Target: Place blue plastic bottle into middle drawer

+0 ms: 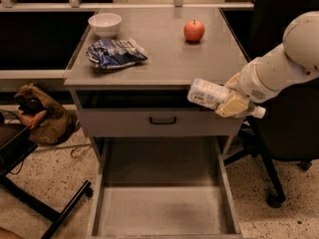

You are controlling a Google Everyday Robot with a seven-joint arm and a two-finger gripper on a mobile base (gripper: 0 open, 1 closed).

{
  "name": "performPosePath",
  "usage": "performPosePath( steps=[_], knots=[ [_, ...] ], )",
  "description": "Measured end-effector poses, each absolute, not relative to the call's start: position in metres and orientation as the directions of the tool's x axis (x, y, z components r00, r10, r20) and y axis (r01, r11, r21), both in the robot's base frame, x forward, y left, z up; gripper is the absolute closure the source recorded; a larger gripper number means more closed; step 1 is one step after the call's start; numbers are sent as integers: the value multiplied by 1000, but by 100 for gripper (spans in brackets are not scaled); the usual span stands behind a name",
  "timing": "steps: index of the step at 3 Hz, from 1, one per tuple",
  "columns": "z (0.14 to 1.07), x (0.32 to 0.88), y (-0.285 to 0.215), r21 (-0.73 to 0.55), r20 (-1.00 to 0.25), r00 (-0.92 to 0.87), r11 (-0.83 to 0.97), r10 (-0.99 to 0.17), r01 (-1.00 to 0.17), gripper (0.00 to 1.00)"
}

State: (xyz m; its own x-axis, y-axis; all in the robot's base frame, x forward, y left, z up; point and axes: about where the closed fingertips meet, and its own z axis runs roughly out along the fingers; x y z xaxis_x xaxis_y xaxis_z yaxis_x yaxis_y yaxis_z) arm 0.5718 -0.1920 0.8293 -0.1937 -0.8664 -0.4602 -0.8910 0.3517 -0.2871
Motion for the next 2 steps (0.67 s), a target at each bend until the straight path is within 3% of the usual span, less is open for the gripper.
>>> performPosePath(
  steps=[2],
  knots=[
    [821,567,-193,-276,-475,-207,368,-855,-888,100]
  ],
)
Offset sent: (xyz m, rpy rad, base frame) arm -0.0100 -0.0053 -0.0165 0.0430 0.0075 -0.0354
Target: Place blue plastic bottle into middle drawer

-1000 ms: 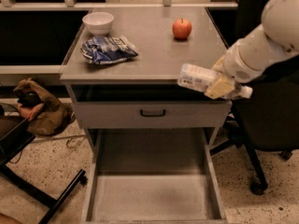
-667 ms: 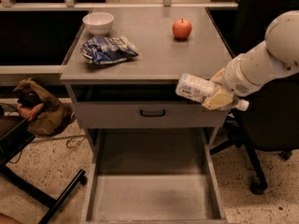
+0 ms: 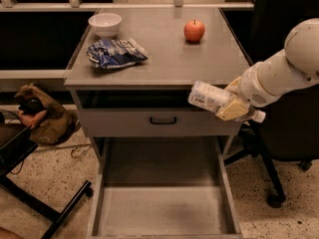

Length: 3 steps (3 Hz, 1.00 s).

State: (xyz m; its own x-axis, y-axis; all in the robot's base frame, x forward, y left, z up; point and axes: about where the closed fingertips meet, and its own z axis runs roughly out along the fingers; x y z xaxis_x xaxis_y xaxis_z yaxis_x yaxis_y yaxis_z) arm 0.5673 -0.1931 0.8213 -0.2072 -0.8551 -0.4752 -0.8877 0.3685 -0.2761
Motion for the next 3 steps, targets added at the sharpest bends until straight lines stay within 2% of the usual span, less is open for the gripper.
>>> performPosePath(
  steps=[1,3],
  knots=[
    [792,556,-193,-245,-499,-219,379,-838,-892,100],
    [722,544,-160,-162,-531,-174,301,-829,-940,100]
  ],
)
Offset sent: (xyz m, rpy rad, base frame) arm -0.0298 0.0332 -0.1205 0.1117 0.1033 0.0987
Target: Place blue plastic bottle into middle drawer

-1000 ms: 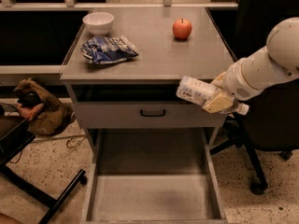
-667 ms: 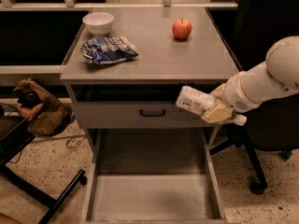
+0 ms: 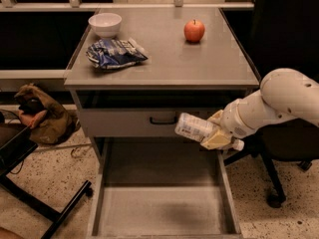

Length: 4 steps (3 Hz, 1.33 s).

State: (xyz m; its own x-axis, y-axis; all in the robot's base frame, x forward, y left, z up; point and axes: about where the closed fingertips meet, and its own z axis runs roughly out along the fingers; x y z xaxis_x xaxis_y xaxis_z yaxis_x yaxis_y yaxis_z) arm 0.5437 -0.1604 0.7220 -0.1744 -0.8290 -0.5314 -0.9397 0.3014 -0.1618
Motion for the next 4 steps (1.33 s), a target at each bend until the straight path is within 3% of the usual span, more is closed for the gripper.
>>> performPosePath(
  steps=[2,4],
  knots=[
    [692,543,-156,-161,-518,-185,308,-835,-938,100],
    [600,506,-148,-33,-511,-280,344,-813,-938,100]
  ],
)
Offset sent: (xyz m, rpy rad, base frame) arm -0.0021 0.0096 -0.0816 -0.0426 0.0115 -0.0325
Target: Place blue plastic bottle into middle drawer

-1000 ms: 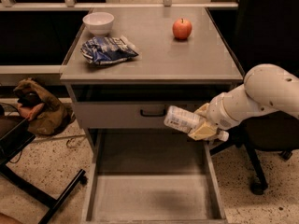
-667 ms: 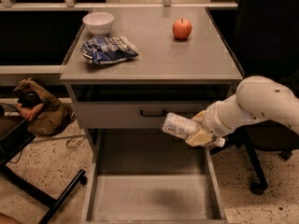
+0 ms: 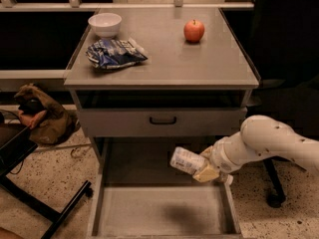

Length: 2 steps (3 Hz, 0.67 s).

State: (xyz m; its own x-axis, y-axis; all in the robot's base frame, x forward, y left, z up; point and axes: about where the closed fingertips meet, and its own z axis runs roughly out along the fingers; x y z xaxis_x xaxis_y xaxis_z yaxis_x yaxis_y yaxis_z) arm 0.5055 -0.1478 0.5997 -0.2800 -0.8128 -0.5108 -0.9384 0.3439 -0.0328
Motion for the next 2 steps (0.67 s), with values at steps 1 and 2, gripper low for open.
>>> performPosePath(
  steps=[1,2],
  knots=[
    [570,485,-141,61,-537,-322,345,-780,-937,100],
    [570,484,-141,61,-537,-322,345,-780,-937,100]
  ],
)
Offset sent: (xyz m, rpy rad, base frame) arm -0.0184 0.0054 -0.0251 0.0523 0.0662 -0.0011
